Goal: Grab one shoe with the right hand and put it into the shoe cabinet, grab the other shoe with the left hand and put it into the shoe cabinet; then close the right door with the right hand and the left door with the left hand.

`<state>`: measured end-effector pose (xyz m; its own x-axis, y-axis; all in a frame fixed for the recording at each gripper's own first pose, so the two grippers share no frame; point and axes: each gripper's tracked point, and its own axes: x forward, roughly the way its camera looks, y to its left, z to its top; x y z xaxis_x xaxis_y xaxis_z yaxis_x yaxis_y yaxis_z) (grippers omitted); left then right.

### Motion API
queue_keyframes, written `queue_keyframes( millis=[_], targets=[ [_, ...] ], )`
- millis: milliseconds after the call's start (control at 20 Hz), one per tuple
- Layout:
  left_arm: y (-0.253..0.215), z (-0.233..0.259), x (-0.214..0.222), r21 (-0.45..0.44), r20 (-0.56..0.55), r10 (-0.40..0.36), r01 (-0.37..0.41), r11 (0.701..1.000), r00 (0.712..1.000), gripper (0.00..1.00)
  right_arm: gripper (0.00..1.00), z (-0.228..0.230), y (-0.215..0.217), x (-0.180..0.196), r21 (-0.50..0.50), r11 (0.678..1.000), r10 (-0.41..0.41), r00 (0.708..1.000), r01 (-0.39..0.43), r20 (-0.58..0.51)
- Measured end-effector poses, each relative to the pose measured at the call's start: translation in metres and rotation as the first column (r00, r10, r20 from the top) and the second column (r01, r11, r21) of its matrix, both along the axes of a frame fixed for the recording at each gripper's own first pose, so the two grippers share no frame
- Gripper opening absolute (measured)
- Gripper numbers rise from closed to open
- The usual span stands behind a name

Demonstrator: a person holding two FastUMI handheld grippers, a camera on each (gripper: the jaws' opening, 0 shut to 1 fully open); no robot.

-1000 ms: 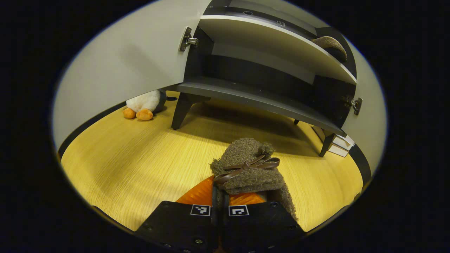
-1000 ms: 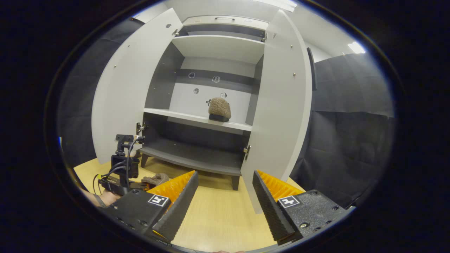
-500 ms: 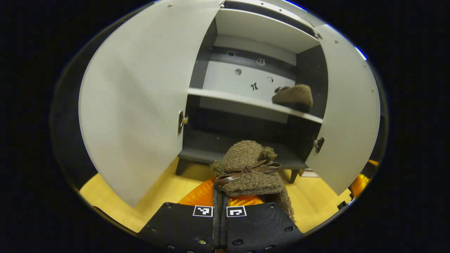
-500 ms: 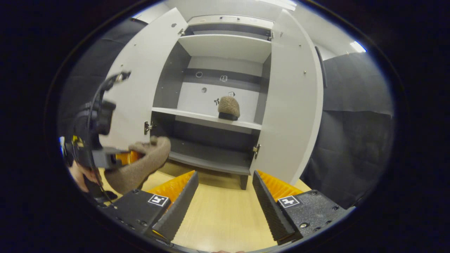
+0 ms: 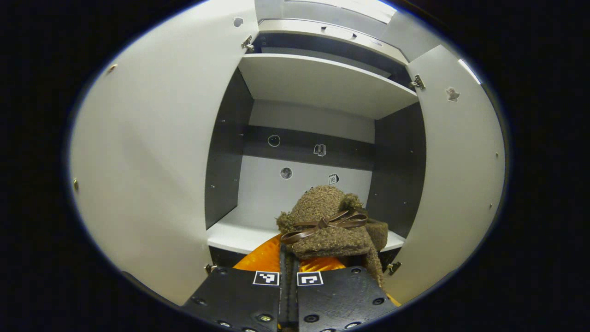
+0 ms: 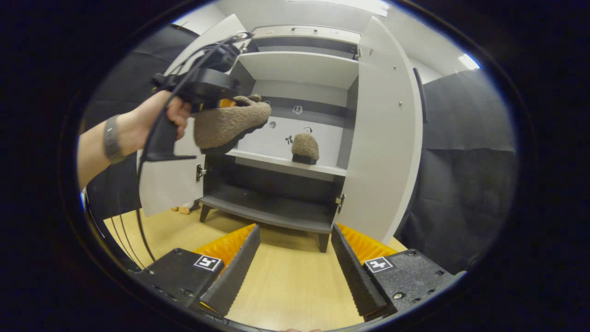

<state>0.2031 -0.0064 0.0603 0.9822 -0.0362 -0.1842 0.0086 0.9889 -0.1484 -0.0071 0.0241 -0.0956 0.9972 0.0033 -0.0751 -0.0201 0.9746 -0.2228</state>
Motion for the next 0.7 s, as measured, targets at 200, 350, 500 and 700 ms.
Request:
queue_keyframes(
  millis=[200,350,500,700],
  targets=[
    [-0.004,-0.023,0.079,0.023,-0.163,-0.008,0.012,1.0,0.987,0.0,0.98,0.004,-0.008,-0.003,0.012,1.0,-0.023,1.0,0.023,0.009],
    [-0.002,-0.053,0.123,0.067,-0.269,0.017,0.001,0.998,0.963,0.0,0.98,0.003,-0.017,-0.005,0.02,0.999,-0.049,0.999,0.049,0.002],
    [-0.004,-0.079,0.151,0.069,-0.375,0.026,0.0,0.998,0.927,0.0,0.98,0.002,-0.023,-0.007,0.03,0.997,-0.065,0.998,0.065,-0.006],
    [-0.003,-0.104,0.159,0.02,-0.48,0.034,-0.028,0.999,0.877,0.0,0.98,0.0,-0.032,-0.007,0.024,0.996,-0.087,0.996,0.087,-0.009]
  ],
)
